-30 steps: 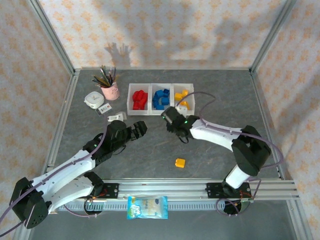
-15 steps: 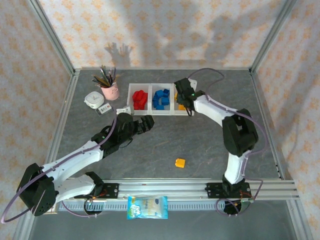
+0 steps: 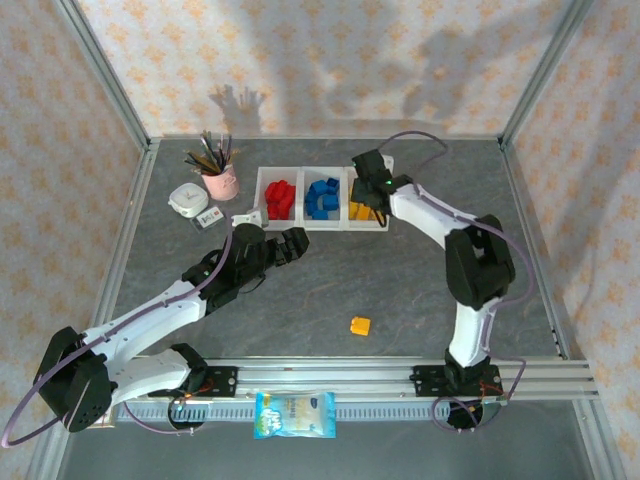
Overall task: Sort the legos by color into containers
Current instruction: Place the lego in the container, then pick up the lego from the bottom-center of the table.
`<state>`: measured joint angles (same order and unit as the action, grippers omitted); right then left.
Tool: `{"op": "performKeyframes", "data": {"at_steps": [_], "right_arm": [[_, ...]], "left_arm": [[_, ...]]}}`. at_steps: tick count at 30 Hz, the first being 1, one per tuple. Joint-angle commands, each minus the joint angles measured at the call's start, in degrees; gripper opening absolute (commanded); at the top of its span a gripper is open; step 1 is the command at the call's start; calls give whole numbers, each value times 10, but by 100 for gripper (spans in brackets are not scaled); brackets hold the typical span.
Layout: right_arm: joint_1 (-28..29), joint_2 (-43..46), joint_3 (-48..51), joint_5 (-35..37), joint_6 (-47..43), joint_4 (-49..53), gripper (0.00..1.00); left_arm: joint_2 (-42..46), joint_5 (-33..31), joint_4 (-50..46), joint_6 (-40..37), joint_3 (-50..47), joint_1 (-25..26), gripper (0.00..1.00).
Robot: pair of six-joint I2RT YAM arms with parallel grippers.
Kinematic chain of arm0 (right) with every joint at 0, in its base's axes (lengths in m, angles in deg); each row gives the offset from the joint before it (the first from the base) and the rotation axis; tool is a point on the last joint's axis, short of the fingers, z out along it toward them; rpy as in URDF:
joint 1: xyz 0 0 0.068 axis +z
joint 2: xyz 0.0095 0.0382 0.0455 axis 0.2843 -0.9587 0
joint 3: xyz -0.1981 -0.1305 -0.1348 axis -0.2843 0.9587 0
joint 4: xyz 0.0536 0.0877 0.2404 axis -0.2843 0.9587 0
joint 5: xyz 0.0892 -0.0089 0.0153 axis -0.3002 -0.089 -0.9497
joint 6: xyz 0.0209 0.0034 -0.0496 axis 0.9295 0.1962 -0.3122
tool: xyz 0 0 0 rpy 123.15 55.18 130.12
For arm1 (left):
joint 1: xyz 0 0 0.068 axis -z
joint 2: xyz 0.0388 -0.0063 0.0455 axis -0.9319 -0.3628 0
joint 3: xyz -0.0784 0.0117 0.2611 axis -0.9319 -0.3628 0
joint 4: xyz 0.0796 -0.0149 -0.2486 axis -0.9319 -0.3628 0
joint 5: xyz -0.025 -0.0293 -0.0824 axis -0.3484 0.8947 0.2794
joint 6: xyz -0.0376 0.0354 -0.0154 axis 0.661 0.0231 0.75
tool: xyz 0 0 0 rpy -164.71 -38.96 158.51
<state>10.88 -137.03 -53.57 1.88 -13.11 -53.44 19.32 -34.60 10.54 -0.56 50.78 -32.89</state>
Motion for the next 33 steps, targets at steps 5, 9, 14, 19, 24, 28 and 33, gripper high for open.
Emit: {"op": "performKeyframes", "data": {"at_steps": [5, 9, 14, 19, 24, 28, 33], "right_arm": [[56, 150, 122, 30, 50, 77, 71], [104, 205, 181, 36, 103, 111, 76], [182, 250, 246, 42, 193, 133, 82], [267, 256, 287, 46, 306, 150, 87], [335, 249, 322, 32, 411, 158, 91], [383, 233, 335, 35, 479, 178, 93], [406, 212, 349, 15, 504, 147, 89]], "left_arm": [[22, 8, -9, -5, -6, 1, 99], [37, 7, -14, 5, -19, 18, 99], [65, 5, -35, 15, -39, 44, 99], [91, 35, -43, 9, -61, 54, 99], [101, 58, -65, -11, -70, 55, 99], [126, 63, -51, -9, -100, 58, 99], [131, 69, -58, -12, -105, 58, 99]]}}
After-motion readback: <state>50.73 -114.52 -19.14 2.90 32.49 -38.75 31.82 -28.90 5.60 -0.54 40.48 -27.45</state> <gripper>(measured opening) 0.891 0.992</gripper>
